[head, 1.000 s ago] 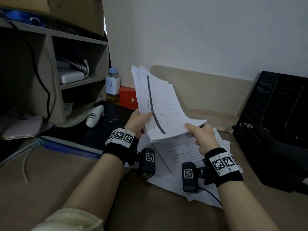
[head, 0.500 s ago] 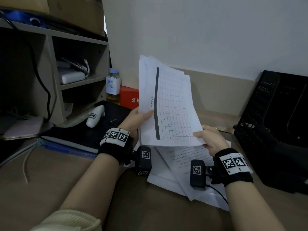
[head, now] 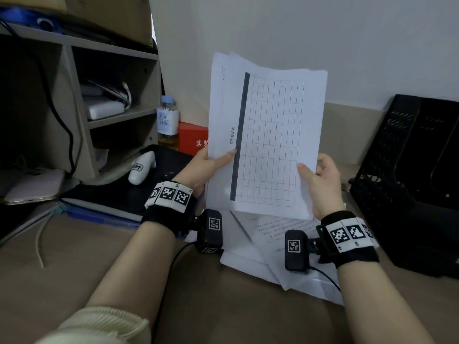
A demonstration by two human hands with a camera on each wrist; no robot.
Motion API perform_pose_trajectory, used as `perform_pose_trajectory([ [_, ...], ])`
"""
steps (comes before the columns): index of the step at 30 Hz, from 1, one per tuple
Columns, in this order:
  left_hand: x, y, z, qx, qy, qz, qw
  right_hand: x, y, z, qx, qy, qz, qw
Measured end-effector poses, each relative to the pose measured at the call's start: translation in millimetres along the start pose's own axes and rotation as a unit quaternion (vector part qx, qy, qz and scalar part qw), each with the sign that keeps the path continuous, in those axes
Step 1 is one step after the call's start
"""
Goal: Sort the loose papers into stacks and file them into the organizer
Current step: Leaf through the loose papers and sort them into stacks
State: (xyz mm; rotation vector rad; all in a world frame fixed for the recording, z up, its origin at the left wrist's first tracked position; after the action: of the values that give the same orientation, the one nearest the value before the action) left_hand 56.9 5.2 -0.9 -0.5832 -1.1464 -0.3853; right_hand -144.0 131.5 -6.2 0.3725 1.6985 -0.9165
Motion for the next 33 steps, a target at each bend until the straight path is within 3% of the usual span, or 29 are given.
perform_pose_trajectory([
  [4,-3.9,-1.6,3.4,0.011,0.014,0.020,1.000,-5.1,1.7,4.5,-0.002,0.015,-0.042,0.999],
  [8,-5.9,-1.4,2.7,-0.022,-0.042,0.009,0.999,-8.4,4.6,9.7,-0.028,0.005,-0.037,0.999],
  [15,-12.0,-3.4,-1.2,-0.052,-0.096,-0.029,0.994,-2.4,5.1,9.4,-0.049,-0.033,0.037,0.998],
  [23,-33.2,-7.4,-9.9,-0.037,-0.089,-0.111,0.989,23.2,0.9,9.2,-0.129,0.038,0.179,0.975],
  [29,-35.1,-7.6,-4.8,0.003,-0.114,-0.079,0.990,25.9,-0.7,13.9,-0.123,0.040,0.188,0.974],
  [33,-36.8,-7.2,-10.1,0.008,-0.135,-0.085,0.987,26.5,-2.4,1.7,-0.160,0.061,0.185,0.968],
])
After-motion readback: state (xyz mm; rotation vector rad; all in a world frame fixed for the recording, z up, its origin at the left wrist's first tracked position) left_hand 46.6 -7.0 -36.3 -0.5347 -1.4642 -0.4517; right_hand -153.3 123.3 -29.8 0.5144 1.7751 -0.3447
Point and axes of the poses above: each hand's wrist, its own y-axis away from the middle knuckle, its own z-axis out of the palm, x = y × z, the point moved 1 cm from there along -y, towards the middle knuckle, and after that the axes turned 8 degrees about y, right-handed, at the moved point
